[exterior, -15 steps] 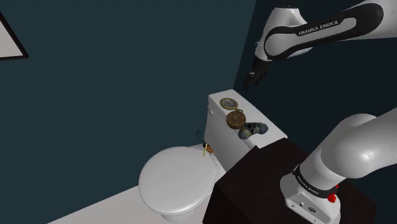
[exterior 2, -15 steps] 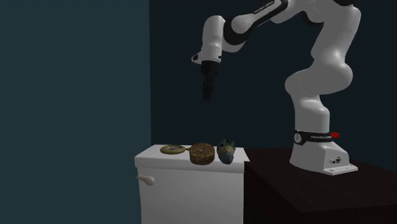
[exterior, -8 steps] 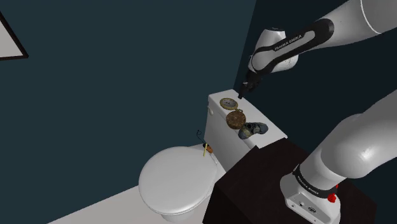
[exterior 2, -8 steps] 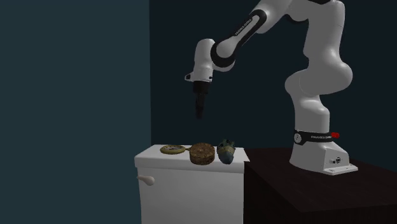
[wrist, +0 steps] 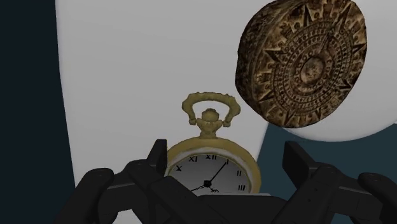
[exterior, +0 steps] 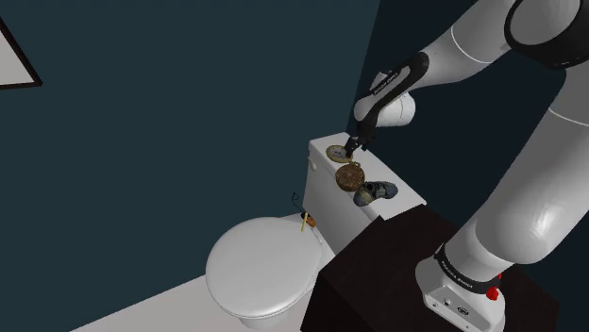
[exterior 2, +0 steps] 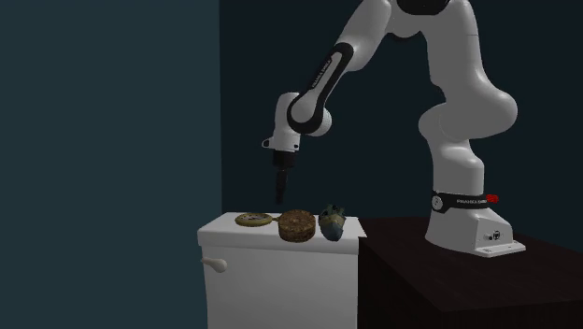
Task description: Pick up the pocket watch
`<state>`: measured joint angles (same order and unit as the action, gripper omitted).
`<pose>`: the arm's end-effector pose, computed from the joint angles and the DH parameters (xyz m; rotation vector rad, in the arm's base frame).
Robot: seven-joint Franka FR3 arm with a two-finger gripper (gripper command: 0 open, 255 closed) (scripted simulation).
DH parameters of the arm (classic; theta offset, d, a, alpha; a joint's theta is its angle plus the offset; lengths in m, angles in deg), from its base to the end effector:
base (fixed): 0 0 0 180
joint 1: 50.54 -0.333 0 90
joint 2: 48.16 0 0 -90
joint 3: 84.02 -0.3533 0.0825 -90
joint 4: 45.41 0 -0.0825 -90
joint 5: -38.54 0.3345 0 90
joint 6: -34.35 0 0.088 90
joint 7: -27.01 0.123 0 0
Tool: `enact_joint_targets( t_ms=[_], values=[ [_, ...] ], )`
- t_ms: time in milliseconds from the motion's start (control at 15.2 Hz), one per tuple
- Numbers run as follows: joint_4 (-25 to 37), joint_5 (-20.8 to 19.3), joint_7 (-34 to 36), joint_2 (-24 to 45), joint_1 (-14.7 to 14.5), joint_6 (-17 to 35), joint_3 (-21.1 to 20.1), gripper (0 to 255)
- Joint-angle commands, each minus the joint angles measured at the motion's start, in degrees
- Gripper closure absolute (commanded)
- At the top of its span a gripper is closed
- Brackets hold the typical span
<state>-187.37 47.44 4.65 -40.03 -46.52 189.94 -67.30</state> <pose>0.4373 -0.1700 0.3111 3.1231 -0.1641 0.1697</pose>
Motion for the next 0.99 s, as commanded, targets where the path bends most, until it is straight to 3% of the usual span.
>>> enact_joint_targets(
  t_ms=[0,660,726,924],
  values=[
    [3.0,4.7,-3.6,5.5,1.4,2.2,-1.3,0],
    [4.0,9.6,-7.4,11.8,4.2,7.3,-5.1,0],
    [4.1,9.5,-7.4,11.8,4.2,7.3,-5.0,255],
    [4.0,9.5,-7.4,11.7,4.2,7.3,-5.0,255]
  ],
)
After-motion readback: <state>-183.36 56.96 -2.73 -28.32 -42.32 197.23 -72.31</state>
